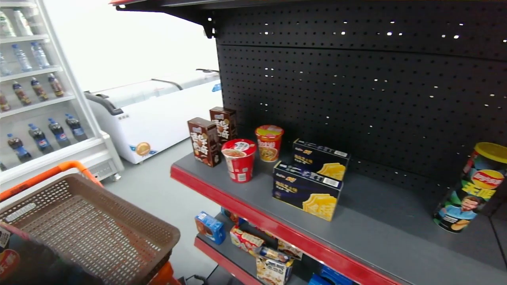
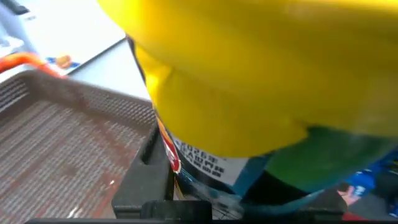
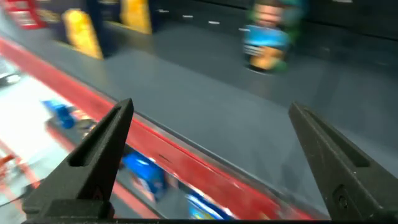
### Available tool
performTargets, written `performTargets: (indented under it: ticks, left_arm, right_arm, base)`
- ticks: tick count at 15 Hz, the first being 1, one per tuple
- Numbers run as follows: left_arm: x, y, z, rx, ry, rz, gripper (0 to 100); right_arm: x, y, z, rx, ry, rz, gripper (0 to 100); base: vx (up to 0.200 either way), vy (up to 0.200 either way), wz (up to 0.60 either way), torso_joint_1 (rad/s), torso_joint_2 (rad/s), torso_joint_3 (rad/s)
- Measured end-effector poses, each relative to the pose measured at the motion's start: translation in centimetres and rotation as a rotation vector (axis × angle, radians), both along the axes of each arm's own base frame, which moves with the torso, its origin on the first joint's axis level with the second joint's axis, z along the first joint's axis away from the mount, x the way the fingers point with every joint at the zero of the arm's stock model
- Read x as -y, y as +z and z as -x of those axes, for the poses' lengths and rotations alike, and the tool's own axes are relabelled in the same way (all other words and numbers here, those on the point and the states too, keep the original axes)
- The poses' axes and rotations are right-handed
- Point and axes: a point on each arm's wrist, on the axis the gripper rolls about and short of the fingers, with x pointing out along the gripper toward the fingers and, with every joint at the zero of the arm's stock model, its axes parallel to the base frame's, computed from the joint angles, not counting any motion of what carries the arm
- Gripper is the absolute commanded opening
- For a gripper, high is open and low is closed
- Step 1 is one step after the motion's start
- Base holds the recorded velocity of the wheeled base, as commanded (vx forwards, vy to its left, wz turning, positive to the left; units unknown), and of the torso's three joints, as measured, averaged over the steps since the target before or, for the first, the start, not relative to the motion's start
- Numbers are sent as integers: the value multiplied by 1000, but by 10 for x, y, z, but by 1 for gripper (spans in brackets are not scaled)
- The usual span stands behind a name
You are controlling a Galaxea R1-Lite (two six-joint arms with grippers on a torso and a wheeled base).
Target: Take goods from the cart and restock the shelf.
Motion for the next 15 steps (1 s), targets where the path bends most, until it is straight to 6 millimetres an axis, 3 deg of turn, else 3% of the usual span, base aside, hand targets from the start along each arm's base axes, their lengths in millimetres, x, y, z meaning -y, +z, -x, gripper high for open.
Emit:
performTargets:
  ticks: [10, 15]
  left_arm:
    - [0, 1, 1, 5, 6, 25, 0]
    - [-1, 9, 1, 30, 52, 36, 0]
  right_arm:
    - [0, 0, 0, 0, -1, 0, 100]
    - [0, 0, 0, 1, 1, 1, 100]
  base:
    - [0, 0, -600, 3, 3, 2]
    - [0, 0, 0, 0, 0, 0]
